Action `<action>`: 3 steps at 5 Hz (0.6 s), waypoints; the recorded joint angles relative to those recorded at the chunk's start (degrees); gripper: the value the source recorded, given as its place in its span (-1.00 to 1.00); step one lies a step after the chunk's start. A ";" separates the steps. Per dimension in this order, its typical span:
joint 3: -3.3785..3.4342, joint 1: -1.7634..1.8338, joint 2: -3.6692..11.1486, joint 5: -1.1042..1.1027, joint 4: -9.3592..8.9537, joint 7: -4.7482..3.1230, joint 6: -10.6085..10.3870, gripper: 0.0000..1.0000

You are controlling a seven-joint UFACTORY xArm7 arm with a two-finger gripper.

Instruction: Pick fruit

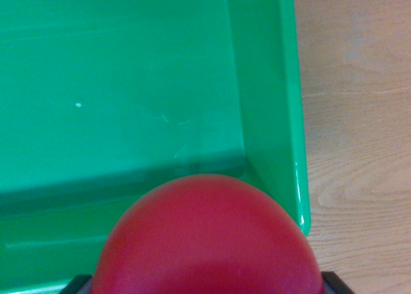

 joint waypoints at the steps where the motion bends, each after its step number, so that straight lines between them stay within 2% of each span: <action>1: 0.03 0.01 -0.34 0.00 0.56 -0.06 0.90 1.00; 3: 0.04 0.02 -0.54 0.00 0.91 -0.10 1.45 1.00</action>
